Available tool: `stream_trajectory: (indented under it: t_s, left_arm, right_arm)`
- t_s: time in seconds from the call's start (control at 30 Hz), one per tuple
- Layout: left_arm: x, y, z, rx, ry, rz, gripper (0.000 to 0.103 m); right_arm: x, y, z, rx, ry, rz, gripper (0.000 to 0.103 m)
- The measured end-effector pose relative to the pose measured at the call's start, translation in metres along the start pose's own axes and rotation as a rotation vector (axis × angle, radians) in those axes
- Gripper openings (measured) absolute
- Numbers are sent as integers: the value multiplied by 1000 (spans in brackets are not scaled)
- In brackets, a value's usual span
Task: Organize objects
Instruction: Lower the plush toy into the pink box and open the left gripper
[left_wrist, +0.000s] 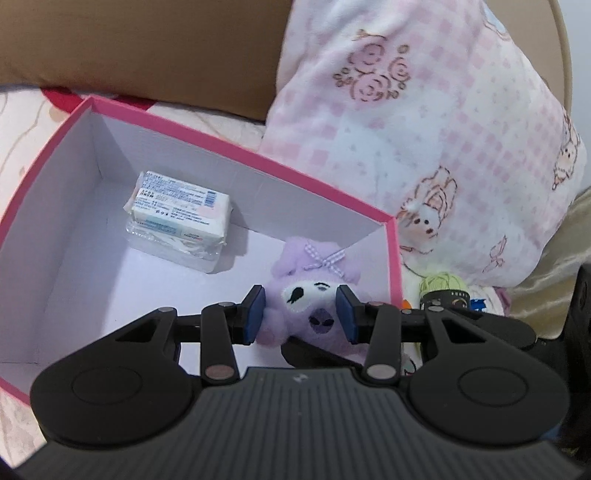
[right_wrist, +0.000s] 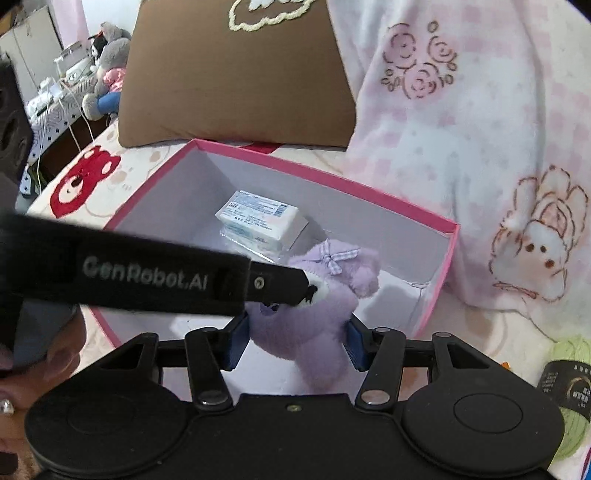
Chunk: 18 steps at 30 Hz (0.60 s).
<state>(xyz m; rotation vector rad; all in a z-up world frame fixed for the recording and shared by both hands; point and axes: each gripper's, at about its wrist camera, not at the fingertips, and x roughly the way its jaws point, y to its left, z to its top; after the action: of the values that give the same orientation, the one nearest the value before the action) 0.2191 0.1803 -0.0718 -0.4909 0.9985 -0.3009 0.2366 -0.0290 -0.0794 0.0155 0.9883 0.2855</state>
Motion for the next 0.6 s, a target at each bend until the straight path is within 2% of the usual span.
stream_trajectory:
  t_s: [0.2, 0.3, 0.53, 0.6]
  left_arm:
    - [18, 12, 3, -6, 21, 11, 37]
    - [27, 13, 3, 6, 24, 9, 34]
    - [41, 20, 4, -13, 37, 11, 33]
    - [45, 24, 4, -24, 50, 33, 33]
  right_arm:
    - [23, 4, 4, -33, 34, -50, 55]
    - [31, 8, 4, -77, 38, -109, 55]
    - [46, 19, 7, -183, 77, -218, 55]
    - [50, 20, 9, -203, 77, -244, 55]
